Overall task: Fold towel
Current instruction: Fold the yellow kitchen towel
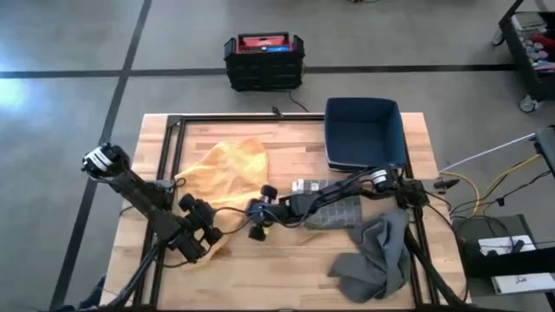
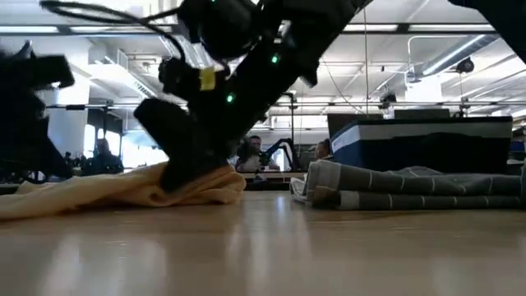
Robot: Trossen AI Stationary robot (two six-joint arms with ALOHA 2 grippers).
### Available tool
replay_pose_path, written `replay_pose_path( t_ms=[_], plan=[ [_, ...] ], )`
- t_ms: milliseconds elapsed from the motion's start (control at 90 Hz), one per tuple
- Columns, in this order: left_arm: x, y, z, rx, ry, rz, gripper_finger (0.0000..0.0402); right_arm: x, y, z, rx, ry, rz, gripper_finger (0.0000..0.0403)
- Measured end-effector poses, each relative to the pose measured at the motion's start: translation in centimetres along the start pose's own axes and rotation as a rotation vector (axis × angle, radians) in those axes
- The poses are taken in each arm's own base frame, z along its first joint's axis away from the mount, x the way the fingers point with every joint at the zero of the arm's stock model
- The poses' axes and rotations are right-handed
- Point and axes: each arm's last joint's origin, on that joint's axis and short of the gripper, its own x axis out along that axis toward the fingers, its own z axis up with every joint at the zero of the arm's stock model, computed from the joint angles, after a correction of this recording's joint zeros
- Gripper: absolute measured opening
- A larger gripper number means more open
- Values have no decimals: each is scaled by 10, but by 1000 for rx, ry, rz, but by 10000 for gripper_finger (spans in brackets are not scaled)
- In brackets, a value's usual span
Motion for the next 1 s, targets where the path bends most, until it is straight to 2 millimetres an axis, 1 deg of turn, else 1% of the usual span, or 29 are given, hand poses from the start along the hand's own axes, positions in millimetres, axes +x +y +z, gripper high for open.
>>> replay_pose_path(
  t_ms=[78,156,267,311,422,533,622,689,733,800,933,1000],
  plan=[
    [10,6,-9,0,12,2,0,5,-2,-3,8,3,-2,0],
    [15,12,-14,-2,2,7,0,10,-3,-11,1,47,-5,0],
    [18,19,-17,-26,10,24,0,3,2,-19,-26,161,30,0],
    [17,21,-17,-32,18,24,0,-5,6,-20,-39,208,62,0],
    [17,22,-18,-29,26,26,0,-32,21,-24,-51,358,138,0],
    [17,22,-18,-26,29,30,0,-59,29,-27,-66,504,232,0],
    [17,24,-17,-26,31,32,0,-78,39,-30,-84,606,362,0],
    [17,24,-17,-29,31,31,0,-90,43,-32,-125,679,464,0],
    [16,23,-16,-34,31,26,0,-95,43,-30,-153,667,480,0],
    [14,21,-14,-31,31,18,0,-94,42,-20,-157,564,405,0],
    [7,10,-6,24,65,-15,0,-80,43,3,-124,235,228,0],
    [5,8,-3,47,65,-13,0,-67,44,9,-81,118,210,0]
  ],
)
